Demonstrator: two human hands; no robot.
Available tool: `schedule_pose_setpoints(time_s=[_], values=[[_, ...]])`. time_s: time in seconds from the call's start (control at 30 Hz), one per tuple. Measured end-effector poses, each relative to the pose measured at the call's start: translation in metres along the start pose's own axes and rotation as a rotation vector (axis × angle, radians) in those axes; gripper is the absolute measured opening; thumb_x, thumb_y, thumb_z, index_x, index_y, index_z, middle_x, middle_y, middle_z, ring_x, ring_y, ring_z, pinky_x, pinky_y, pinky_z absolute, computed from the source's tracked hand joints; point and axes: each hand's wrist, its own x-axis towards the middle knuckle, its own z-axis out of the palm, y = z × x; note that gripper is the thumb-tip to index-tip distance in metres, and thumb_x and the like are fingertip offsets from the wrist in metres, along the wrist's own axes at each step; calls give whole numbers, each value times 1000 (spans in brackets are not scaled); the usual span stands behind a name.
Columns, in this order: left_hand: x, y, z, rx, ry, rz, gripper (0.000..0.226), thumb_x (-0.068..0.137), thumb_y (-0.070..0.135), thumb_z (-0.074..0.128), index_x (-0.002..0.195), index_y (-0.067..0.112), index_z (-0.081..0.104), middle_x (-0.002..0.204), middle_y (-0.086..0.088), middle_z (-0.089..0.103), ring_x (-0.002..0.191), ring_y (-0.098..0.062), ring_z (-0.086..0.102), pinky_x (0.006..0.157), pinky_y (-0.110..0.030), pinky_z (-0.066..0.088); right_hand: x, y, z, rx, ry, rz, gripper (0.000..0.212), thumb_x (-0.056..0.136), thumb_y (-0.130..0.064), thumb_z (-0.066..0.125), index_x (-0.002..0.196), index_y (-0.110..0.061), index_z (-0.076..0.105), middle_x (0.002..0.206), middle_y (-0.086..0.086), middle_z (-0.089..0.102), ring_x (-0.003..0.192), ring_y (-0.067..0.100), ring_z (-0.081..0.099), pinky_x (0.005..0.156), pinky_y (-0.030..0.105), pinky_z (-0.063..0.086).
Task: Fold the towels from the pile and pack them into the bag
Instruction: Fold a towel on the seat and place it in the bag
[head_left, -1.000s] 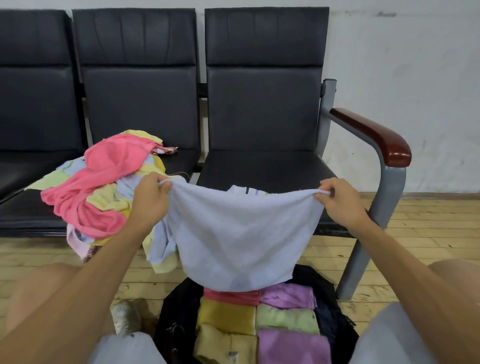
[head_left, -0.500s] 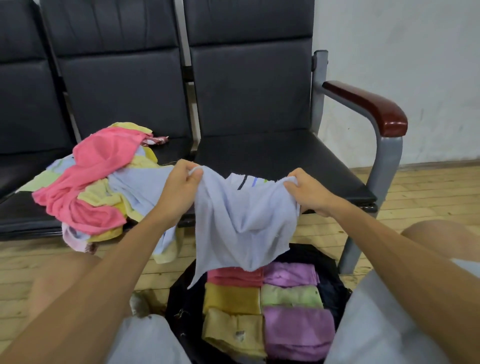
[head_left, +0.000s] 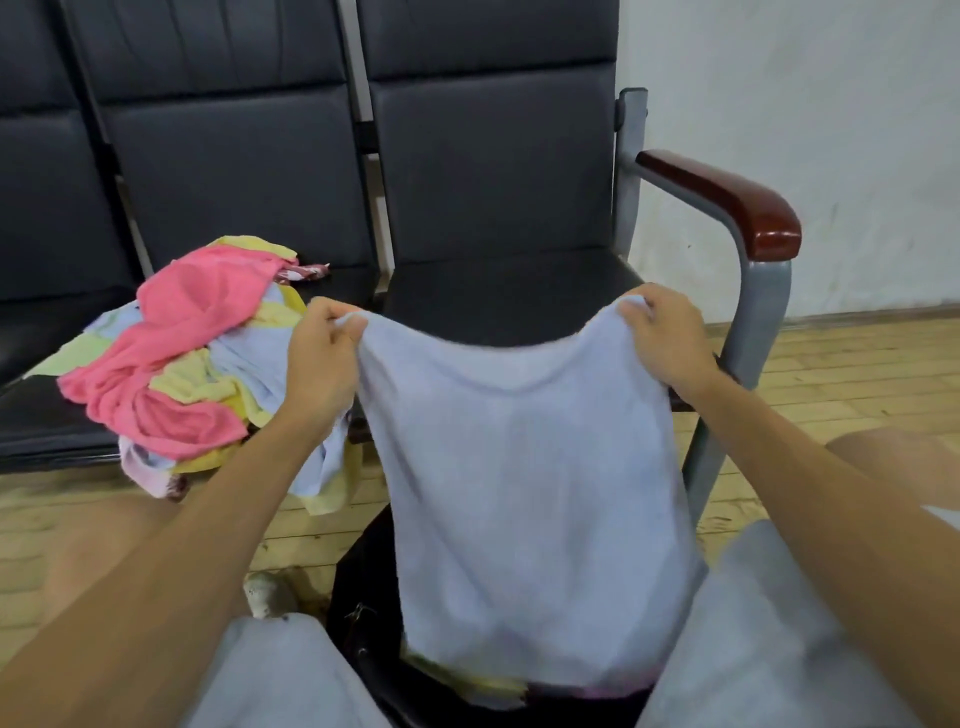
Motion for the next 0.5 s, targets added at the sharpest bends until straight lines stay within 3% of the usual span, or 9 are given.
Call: schedule_pose_setpoints(time_s=[0.13, 0.3, 0.4, 0.5], values=[[10, -9, -11, 26, 149, 11, 10, 101, 14, 45, 100, 12, 56, 92, 1, 55, 86, -13, 47, 76, -24, 34, 5, 0, -8, 52, 184, 61, 29, 105, -26, 41, 124, -7, 53, 110, 5, 55, 94, 16, 47, 79, 27, 36], [12, -12, -16, 123, 182, 107, 15, 100, 12, 46, 91, 11, 58, 82, -1, 55, 76, -14, 45, 66, -24, 29, 9, 6, -7, -13, 191, 16, 26, 99, -26, 55, 111, -4, 63, 107, 11, 66, 93, 20, 57, 80, 30, 42], [17, -16, -23, 177, 207, 156, 18, 99, 14, 49, 88, 8, 62, 74, 0, 54, 71, -15, 45, 57, -17, 30, 9, 7, -10, -10, 198, -6, 26, 95, -27, 61, 108, -6, 70, 103, 12, 70, 96, 26, 63, 90, 36, 49], [21, -19, -27, 208, 216, 176, 22, 99, 17, 50, 88, 4, 65, 66, 4, 51, 65, -13, 42, 55, -11, 30, 7, 4, -11, -52, 211, -50, 27, 97, -26, 59, 107, -5, 71, 100, 12, 70, 90, 19, 59, 87, 29, 43]])
